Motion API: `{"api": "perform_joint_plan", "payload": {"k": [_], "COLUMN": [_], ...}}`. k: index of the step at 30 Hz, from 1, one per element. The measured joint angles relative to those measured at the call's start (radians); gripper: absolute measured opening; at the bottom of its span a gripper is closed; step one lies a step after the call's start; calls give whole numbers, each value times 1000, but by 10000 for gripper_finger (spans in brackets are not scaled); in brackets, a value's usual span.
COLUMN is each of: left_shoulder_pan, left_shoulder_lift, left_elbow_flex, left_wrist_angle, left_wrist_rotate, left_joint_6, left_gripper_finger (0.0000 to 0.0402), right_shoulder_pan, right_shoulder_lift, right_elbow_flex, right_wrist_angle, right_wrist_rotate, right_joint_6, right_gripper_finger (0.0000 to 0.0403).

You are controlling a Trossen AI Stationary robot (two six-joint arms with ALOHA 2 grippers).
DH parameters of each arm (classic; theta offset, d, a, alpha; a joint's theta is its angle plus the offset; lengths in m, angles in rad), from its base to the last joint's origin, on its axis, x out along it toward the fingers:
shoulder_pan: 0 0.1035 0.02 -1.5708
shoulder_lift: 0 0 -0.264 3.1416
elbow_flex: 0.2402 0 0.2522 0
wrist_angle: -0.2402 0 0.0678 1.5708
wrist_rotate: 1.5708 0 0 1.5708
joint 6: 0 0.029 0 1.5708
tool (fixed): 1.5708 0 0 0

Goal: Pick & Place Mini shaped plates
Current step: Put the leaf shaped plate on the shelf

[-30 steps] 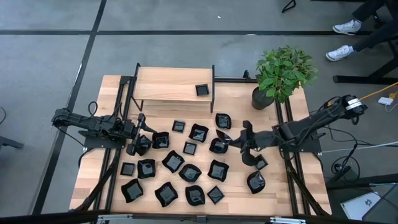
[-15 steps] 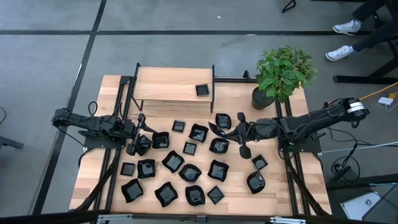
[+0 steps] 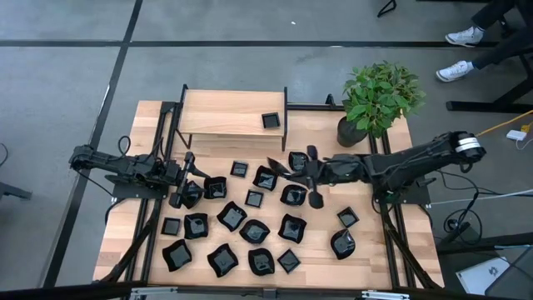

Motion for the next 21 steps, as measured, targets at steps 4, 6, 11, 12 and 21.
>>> {"api": "perform_joint_plan", "payload": {"k": [4, 6, 11, 12, 21], "left_shoulder_pan": [0, 0, 0, 0, 0], "left_shoulder_lift": [0, 0, 0, 0, 0], "left_elbow_flex": [0, 0, 0, 0, 0], "left_wrist_angle": [0, 0, 0, 0, 0], "left_wrist_rotate": [0, 0, 0, 0, 0], "left_joint_6": [0, 0, 0, 0, 0], "left_gripper_finger": [208, 207, 207, 208, 207], "right_shoulder_pan": [-15, -29, -64, -72, -150], "right_shoulder_lift": [107, 158, 276, 297, 458], "right_elbow_flex": [128, 197, 353, 379, 550], "right_wrist_angle": [-35, -60, -109, -113, -115], "right_wrist_rotate": [0, 0, 0, 0, -29], "right_joint_6": [-81, -111, -154, -162, -209], "right_gripper_finger": [4, 4, 4, 4, 5]}}
